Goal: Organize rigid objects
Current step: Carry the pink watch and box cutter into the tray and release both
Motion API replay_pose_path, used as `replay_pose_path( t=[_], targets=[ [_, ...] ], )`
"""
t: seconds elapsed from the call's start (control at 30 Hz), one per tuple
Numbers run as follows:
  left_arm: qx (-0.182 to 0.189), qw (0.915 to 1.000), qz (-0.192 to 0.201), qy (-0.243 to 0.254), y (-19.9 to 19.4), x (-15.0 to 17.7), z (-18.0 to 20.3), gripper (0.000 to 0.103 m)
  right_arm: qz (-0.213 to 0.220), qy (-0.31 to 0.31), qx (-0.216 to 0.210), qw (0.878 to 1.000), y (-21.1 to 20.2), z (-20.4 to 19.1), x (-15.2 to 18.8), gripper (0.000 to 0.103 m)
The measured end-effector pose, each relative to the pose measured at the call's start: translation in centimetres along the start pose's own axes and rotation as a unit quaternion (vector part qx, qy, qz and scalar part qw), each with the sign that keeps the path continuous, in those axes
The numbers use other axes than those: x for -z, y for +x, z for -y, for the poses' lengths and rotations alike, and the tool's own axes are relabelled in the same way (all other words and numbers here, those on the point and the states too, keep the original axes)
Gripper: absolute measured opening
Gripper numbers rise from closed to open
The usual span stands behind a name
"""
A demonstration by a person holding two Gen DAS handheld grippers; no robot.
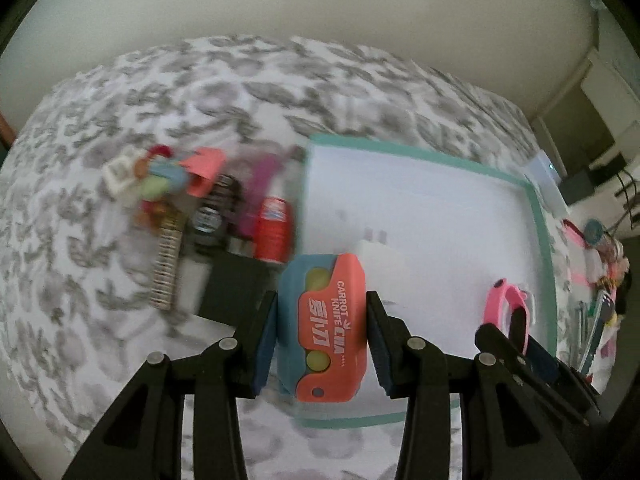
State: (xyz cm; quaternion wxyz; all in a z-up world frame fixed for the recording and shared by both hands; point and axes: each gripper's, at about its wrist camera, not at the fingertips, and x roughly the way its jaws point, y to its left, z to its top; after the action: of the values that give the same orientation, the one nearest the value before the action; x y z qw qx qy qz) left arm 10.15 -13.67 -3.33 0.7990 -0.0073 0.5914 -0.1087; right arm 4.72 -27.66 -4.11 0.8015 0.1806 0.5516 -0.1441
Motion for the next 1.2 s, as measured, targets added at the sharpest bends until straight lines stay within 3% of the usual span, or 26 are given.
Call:
replay_pose_path(
  t=[0.23,0.5,1.2],
  targets=[
    [0.006,0.9998,-0.018,0.01,2.1,1.3,2.6,0.044,-0.009,0.028,0.02,0.999,0.8,3.2,-0.4,0.05],
    [0.005,0.9994,-0.034,0.006,4.0,2.3,2.6,0.044,-0.019,0.022,0.024,0.999,1.4,3.7,-0.5,0.05],
    [0.0,0.9995,-0.03,0.007,3.0,2.0,2.2,0.047,-0.03,0.005,0.03,0.999,2.0,3.1,-0.6,0.052]
  ],
)
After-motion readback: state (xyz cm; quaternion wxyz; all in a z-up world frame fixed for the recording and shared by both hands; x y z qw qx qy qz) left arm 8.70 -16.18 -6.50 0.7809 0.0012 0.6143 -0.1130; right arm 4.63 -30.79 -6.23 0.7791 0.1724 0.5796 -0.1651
